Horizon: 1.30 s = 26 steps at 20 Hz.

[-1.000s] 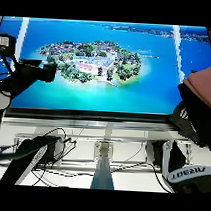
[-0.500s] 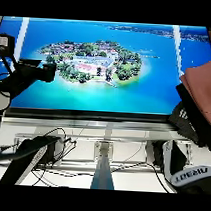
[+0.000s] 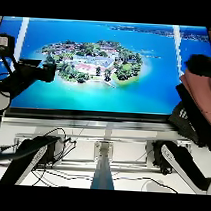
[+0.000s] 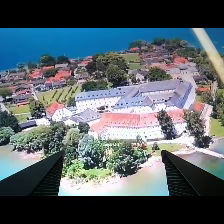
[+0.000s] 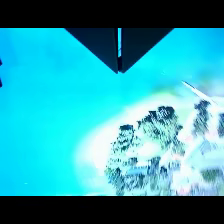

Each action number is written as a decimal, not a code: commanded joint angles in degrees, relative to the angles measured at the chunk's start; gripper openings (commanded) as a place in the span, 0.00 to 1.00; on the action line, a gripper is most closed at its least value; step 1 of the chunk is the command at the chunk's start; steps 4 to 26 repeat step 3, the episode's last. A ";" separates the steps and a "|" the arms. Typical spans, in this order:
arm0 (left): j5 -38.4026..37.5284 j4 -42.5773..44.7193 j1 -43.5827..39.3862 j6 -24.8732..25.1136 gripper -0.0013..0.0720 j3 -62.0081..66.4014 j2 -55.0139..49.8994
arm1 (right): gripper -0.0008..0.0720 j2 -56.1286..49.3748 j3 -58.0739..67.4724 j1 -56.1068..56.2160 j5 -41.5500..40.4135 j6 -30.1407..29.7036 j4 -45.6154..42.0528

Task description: Fold the clothes and pants, and hang the long-sleeved shirts on hangers.

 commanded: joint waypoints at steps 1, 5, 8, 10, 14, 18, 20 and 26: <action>0.00 0.00 0.04 0.02 0.97 0.07 0.04 | 0.03 -1.64 0.07 11.47 -0.74 -0.31 -15.19; 0.00 0.00 0.04 0.02 0.97 0.07 0.04 | 0.03 -1.64 0.07 11.45 -0.70 -0.31 -13.68; 0.00 0.00 0.04 0.02 0.97 0.07 0.04 | 0.03 -1.64 0.07 11.45 -0.70 -0.31 -13.68; 0.00 0.00 0.04 0.02 0.97 0.07 0.04 | 0.03 -1.64 0.07 11.45 -0.70 -0.31 -13.68; 0.00 0.00 0.04 0.02 0.97 0.07 0.04 | 0.03 -1.64 0.07 11.45 -0.70 -0.31 -13.68; 0.00 0.00 0.04 0.02 0.97 0.07 0.04 | 0.03 -1.64 0.07 11.45 -0.70 -0.31 -13.68; 0.00 0.00 0.04 0.02 0.97 0.07 0.04 | 0.03 -1.64 0.07 11.45 -0.70 -0.31 -13.68; 0.00 0.00 0.04 0.02 0.97 0.07 0.04 | 0.03 -1.64 0.07 11.45 -0.70 -0.31 -13.68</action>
